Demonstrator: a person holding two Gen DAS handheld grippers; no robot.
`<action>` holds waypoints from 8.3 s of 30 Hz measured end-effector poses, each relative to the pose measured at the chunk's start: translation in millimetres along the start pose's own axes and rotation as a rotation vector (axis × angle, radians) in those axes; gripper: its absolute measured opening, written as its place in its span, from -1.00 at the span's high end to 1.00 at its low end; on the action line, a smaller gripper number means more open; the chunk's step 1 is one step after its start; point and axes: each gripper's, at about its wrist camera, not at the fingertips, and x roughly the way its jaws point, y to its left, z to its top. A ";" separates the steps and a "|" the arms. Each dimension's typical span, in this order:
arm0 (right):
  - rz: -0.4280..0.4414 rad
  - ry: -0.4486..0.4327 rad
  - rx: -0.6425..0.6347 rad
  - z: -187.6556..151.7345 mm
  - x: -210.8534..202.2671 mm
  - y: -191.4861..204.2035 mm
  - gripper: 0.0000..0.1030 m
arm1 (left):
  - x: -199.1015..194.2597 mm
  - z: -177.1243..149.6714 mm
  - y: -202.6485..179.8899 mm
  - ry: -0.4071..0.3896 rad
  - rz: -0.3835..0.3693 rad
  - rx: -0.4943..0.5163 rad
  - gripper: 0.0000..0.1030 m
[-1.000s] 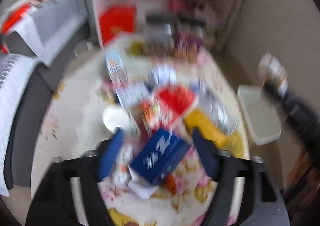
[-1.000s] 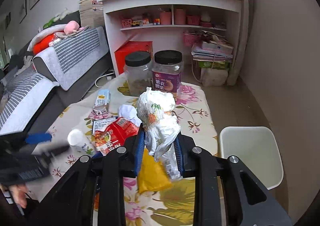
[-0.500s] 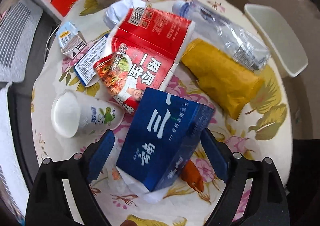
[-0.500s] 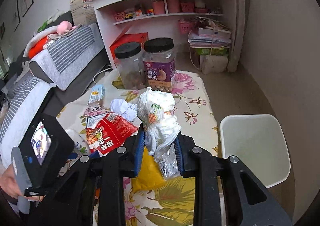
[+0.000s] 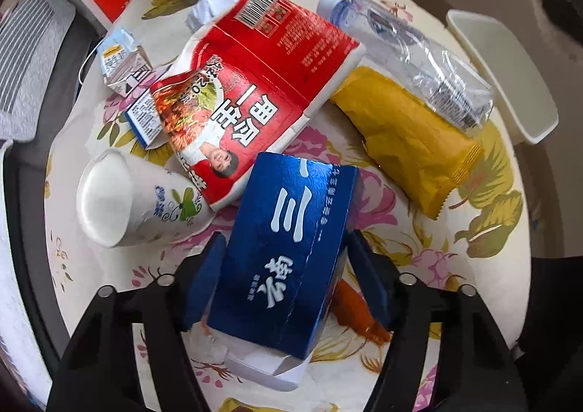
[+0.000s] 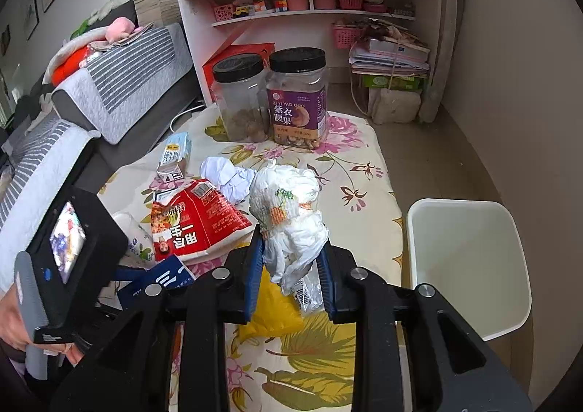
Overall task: Collect trash
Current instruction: 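Carry the blue box and tissue toward the white wastebasket with both tools, then open the right tool over the wastebasket while the left tool drops the blue box in, then grasp the white wrapped tissue with the left tool while the right tool grasps the orange peel, then lift the tissue and orange peel and carry both toward the wastebasket, then release the orange peel with the right tool while the left tool drops the tissue into the wastebasket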
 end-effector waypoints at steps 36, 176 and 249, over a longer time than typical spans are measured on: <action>-0.108 -0.155 0.081 13.1 -48.8 -68.6 0.49 | -122.2 -8.2 -32.2 -0.573 -0.034 -0.341 -0.09; 0.139 0.304 -0.253 -34.4 64.1 123.1 0.62 | -47.5 -96.5 67.7 -0.238 -0.015 -0.461 0.22; -0.560 -0.290 0.639 -14.3 -116.2 -289.6 -0.69 | -108.5 145.2 -272.0 -0.527 -0.121 -0.048 0.19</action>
